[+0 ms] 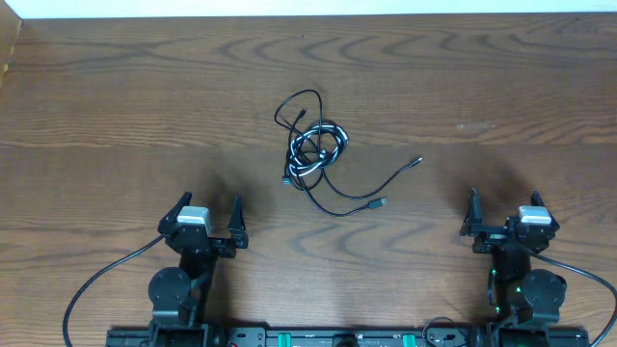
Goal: Untangle cables
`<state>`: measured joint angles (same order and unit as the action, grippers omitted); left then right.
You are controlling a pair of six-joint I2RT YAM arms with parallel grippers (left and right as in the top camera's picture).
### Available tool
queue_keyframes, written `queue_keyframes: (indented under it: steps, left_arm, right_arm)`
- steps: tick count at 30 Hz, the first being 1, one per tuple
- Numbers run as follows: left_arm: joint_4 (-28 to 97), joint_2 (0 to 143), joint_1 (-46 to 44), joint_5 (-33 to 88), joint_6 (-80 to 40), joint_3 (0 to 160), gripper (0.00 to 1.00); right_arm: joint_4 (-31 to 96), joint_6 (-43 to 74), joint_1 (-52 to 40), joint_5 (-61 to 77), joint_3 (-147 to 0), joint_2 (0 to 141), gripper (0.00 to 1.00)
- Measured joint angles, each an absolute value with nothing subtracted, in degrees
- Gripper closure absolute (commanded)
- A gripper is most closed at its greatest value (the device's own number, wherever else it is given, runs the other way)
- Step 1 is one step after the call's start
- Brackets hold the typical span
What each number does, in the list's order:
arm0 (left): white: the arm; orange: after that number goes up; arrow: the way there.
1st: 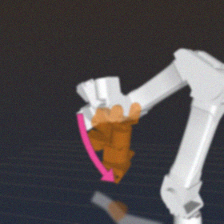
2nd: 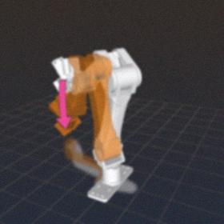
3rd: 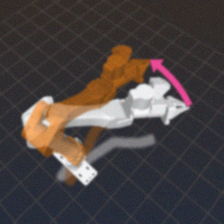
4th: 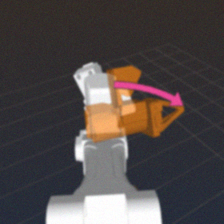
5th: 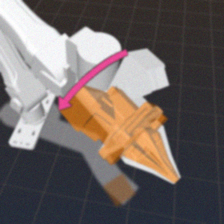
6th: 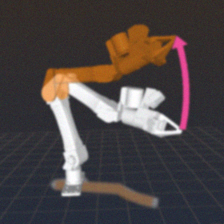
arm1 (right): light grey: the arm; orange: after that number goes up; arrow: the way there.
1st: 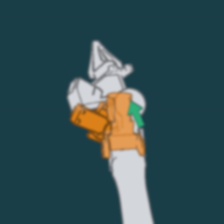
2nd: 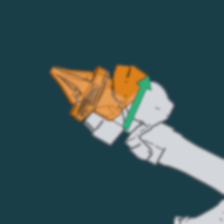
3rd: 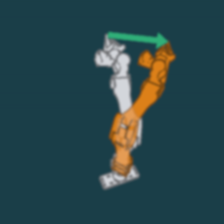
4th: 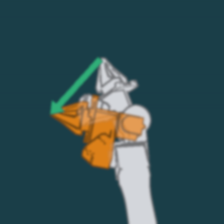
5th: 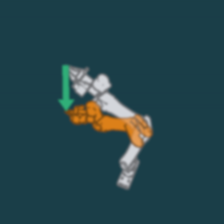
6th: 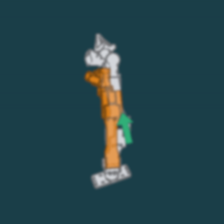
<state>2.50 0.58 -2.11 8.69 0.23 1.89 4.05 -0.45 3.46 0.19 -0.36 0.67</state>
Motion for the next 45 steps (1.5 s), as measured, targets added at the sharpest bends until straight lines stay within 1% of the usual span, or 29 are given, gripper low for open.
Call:
queue_keyframes:
  steps: [45]
  left_arm:
    - [0.99, 0.58, -2.11, 8.60, 0.23, 1.34, 0.06]
  right_arm:
    - [4.03, -0.45, 3.46, 0.19, -0.36, 0.67, 0.01]
